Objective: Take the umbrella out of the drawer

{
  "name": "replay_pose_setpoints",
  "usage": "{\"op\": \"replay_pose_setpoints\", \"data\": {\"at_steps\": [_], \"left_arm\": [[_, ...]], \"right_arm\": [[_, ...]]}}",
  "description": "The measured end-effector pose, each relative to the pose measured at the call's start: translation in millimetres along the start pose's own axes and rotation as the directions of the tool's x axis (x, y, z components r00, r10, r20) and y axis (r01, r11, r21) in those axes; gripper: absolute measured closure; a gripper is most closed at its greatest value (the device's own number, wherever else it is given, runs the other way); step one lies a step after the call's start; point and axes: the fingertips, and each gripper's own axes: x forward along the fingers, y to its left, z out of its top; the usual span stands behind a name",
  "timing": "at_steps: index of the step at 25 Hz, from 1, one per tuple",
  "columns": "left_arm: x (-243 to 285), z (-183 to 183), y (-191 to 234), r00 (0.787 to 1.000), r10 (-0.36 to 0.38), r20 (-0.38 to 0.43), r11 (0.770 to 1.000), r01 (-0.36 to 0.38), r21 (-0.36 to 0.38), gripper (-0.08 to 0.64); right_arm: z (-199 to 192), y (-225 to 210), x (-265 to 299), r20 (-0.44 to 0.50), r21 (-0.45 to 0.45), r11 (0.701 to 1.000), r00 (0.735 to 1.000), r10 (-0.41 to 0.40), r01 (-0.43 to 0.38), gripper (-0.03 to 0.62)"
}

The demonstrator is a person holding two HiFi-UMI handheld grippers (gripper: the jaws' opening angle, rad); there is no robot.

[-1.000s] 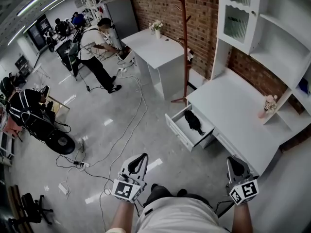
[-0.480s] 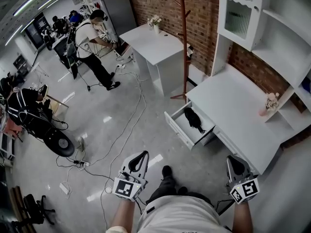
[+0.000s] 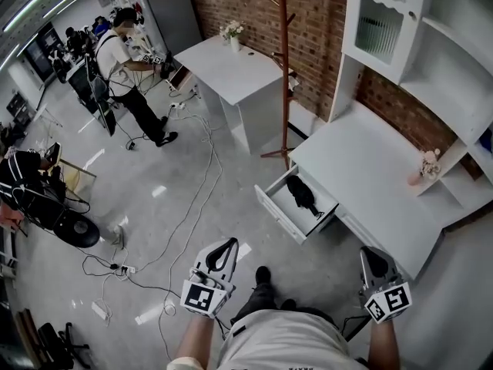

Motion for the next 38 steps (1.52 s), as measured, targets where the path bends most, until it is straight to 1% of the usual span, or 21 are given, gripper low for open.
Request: {"op": "replay_pose_setpoints", "data": {"at_steps": [4, 7, 9, 14, 18, 23, 30, 36, 38], "left_arm": [[20, -9, 20, 0.999, -0.041, -0.006, 0.999, 0.041, 0.01, 0.534], [37, -8, 34, 0.998, -0.063, -0.022, 0.997, 0.063, -0.037, 0.534], [48, -8, 44, 0.997, -0.078, -0.022, 0.996, 0.077, -0.05, 0.534], [68, -12, 70, 0.992, -0.126, -0.007, 0.991, 0.126, -0.043, 0.534], [81, -16, 95, 0.988, -0.153, 0.0, 0.987, 0.153, -0.053, 0.534], [93, -23, 120, 0.982, -0.19, -0.002, 0.98, 0.19, -0.06, 0.534], [105, -26, 138, 0.975, -0.222, 0.003, 0.973, 0.222, -0.067, 0.534], [116, -27, 138, 0.97, -0.242, 0.0, 0.968, 0.241, -0.072, 0.534], [120, -31, 139, 0.969, -0.247, -0.004, 0.967, 0.246, -0.061, 0.534]], "right_arm": [[5, 1, 25, -0.012, 0.026, 1.0, 1.0, -0.012, 0.013, 0.561], [7, 1, 43, -0.022, 0.025, 0.999, 0.999, -0.03, 0.031, 0.561], [10, 1, 53, -0.028, 0.026, 0.999, 0.999, -0.045, 0.046, 0.561], [19, 7, 81, -0.046, 0.0, 0.997, 0.996, -0.072, 0.072, 0.561], [22, 12, 103, -0.055, -0.004, 0.995, 0.993, -0.1, 0.1, 0.561], [28, 22, 127, -0.069, -0.036, 0.992, 0.99, -0.12, 0.118, 0.56], [28, 28, 148, -0.07, -0.05, 0.99, 0.988, -0.136, 0.132, 0.561], [31, 22, 157, -0.083, -0.054, 0.988, 0.986, -0.148, 0.143, 0.561], [30, 18, 161, -0.088, -0.049, 0.989, 0.985, -0.147, 0.143, 0.56]]}}
